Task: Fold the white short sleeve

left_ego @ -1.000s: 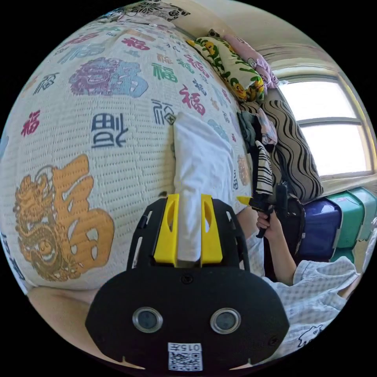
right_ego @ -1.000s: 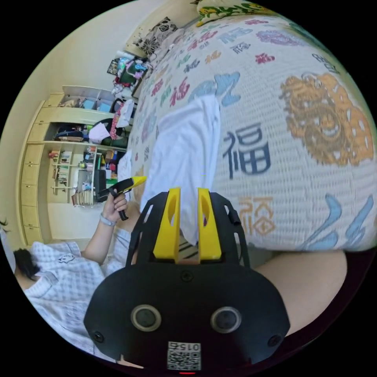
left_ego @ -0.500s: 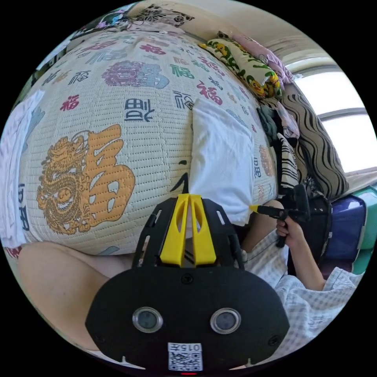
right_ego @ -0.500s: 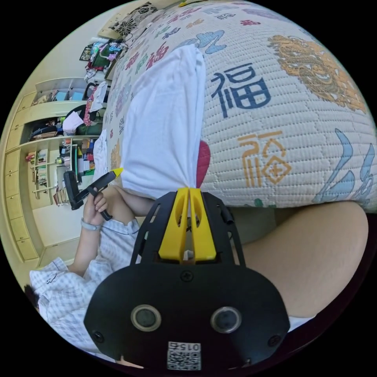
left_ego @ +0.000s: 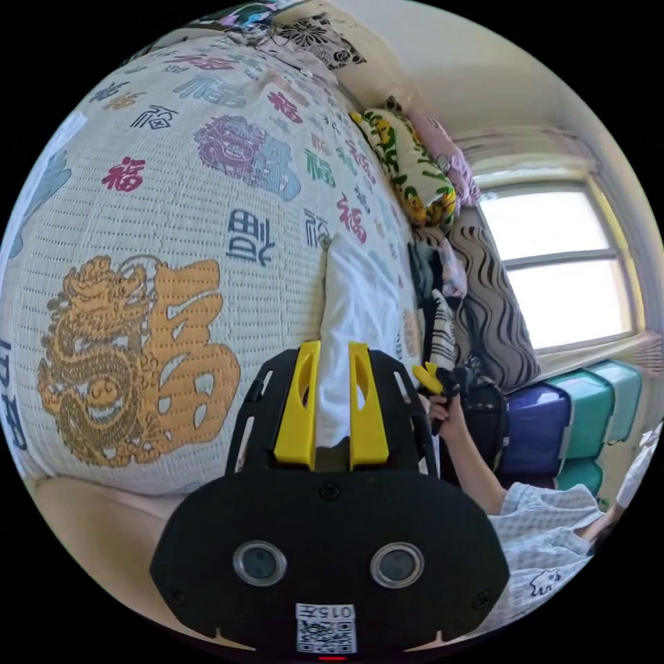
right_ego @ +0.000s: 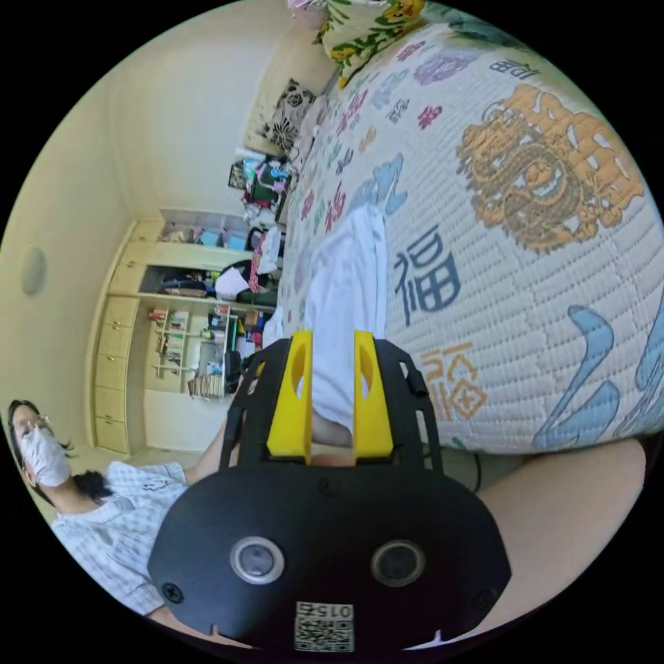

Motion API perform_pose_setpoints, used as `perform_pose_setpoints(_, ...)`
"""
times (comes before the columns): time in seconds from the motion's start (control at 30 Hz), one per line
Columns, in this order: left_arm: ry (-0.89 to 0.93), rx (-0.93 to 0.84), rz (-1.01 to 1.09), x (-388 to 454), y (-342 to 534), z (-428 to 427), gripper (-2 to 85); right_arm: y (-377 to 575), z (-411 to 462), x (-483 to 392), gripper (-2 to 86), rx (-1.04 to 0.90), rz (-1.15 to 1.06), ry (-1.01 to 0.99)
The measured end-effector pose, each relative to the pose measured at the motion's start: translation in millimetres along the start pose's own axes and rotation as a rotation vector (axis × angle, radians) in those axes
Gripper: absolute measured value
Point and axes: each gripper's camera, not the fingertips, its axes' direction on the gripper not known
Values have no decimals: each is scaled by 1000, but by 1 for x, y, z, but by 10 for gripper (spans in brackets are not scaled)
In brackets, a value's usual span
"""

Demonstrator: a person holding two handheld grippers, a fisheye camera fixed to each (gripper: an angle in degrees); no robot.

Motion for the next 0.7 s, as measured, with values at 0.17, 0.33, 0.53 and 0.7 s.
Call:
perform_pose_setpoints(0.17,43,-81,-15,-10,-42,-3,97,-41,11,26,120,-27,42,18)
perform_pose_setpoints(0.33,101,-197,-14,-15,-66,20,107,-71,38,40,108,-114,50,37)
perform_pose_setpoints(0.53,213,-274,34,14,-77,57,84,-91,54,48,59,-162,49,31)
perform_pose_setpoints(0.7,179,-272,84,38,-66,60,54,-91,66,52,13,-145,83,-134)
